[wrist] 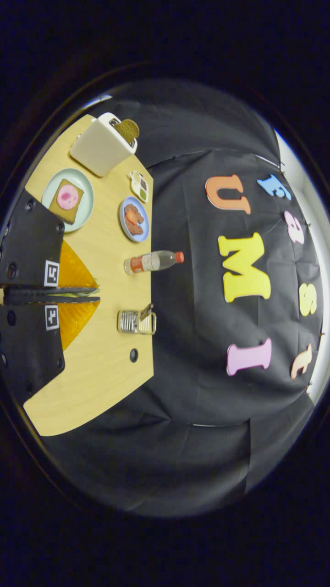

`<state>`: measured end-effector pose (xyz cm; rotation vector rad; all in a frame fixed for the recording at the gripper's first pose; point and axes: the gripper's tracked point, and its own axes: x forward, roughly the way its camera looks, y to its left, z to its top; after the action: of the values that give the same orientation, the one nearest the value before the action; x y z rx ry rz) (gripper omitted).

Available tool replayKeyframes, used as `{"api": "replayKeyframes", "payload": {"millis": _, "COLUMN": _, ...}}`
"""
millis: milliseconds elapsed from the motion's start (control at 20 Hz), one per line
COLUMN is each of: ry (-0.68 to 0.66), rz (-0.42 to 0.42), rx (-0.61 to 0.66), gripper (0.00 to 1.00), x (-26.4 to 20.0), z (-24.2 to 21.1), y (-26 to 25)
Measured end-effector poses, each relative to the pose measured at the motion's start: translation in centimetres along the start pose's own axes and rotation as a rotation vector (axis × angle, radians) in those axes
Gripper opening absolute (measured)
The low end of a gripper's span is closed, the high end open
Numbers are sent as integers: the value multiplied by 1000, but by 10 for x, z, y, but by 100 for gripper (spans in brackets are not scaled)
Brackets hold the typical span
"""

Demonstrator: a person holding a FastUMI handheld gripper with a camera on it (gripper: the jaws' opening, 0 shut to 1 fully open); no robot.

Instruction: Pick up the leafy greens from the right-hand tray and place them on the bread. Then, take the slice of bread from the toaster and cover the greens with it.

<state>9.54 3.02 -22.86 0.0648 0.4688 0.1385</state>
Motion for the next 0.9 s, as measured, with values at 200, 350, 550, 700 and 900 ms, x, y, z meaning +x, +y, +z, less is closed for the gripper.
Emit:
{"api": "replayKeyframes", "payload": {"millis": 200, "ry": 1, "rz": 95, "rx": -43, "gripper": 0, "x": -1, "z": 4, "y": 94}}
{"api": "replayKeyframes", "payload": {"millis": 350, "ry": 13, "rz": 161, "rx": -19, "gripper": 0, "x": 2, "z": 0, "y": 162}}
{"api": "replayKeyframes", "payload": {"millis": 550, "ry": 48, "rz": 218, "rx": 55, "gripper": 0, "x": 21, "z": -14, "y": 245}}
{"api": "replayKeyframes", "payload": {"millis": 700, "ry": 112, "rz": 250, "rx": 135, "gripper": 0, "x": 34, "z": -37, "y": 287}}
{"api": "replayKeyframes", "payload": {"millis": 900, "ry": 157, "rz": 236, "rx": 214, "gripper": 0, "x": 46, "z": -62, "y": 298}}
